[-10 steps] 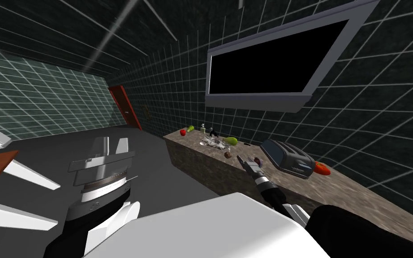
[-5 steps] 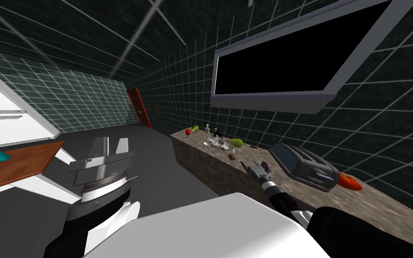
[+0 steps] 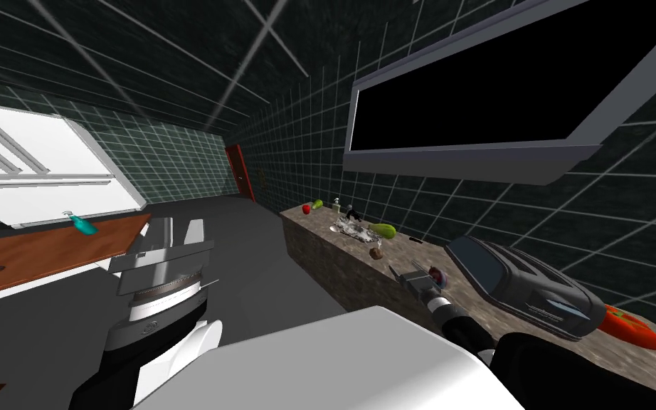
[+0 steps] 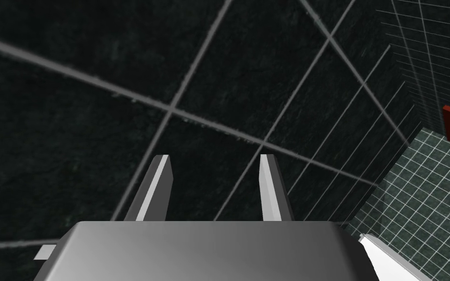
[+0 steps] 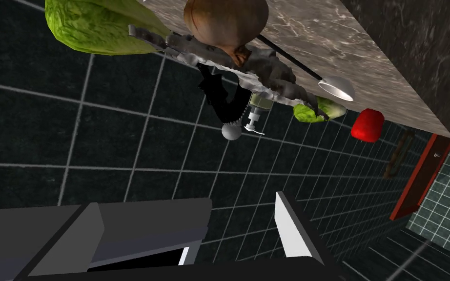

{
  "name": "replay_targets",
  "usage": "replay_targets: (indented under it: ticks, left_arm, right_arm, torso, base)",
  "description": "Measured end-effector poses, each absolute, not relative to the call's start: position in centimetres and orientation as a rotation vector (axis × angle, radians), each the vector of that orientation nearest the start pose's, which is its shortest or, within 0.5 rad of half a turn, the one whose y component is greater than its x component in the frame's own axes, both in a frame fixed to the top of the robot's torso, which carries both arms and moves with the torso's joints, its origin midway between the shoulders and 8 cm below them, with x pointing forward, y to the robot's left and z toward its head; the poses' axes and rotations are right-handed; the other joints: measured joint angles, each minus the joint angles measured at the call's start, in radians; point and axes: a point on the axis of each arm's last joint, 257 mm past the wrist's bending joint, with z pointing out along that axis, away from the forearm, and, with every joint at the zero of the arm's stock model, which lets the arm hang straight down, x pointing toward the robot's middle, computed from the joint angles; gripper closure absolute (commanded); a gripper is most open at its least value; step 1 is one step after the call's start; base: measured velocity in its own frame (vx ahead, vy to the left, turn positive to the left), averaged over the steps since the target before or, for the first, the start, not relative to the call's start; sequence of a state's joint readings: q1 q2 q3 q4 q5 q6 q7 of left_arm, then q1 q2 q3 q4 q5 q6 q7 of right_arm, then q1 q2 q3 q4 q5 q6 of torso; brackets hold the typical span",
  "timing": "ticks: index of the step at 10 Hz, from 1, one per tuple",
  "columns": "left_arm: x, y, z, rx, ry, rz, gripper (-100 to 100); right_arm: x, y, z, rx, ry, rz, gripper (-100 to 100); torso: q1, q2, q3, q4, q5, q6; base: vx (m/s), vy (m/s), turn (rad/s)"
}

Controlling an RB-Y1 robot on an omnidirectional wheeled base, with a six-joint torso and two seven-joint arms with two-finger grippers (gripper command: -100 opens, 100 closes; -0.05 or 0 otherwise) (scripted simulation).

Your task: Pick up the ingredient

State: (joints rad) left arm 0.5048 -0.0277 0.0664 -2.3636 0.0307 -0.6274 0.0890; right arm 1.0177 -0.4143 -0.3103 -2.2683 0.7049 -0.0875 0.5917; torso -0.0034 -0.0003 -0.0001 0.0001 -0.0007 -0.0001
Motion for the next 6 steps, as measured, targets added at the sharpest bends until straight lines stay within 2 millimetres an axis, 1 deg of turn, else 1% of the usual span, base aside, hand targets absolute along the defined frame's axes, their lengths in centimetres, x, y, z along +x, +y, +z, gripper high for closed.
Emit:
replay_targets:
  ticks: [1,2,3,6]
  left_arm:
    - [29.5,29.6,8.1,-0.537,0.410,-1.377,0]
    - [29.5,29.6,8.1,-0.537,0.410,-1.377,0]
    - [29.5,29.6,8.1,-0.537,0.410,-1.377,0]
    - [29.5,29.6,8.1,-0.537,0.410,-1.377,0]
  right_arm:
    - [25.7,-44.6,-19.1,-0.196,1.775,-0.455,-100]
    - [25.0,-45.3,-19.6,-0.248,1.799,-0.504,-100]
    - [24.5,-45.5,-19.7,-0.286,1.811,-0.537,-100]
    - [23.1,-46.4,-20.5,-0.432,1.856,-0.651,-100]
  torso:
    - [0.000,0.000,0.000,0.000,0.000,0.001]
    - [0.000,0.000,0.000,0.000,0.000,0.000]
    - [0.000,0.000,0.000,0.000,0.000,0.001]
    - [-0.001,-0.001,-0.001,0.000,0.000,0.000]
  base:
    - [-0.004,-0.030,0.219]
    - [0.002,-0.030,0.095]
    - [0.009,-0.033,0.219]
    - [0.007,-0.036,0.139]
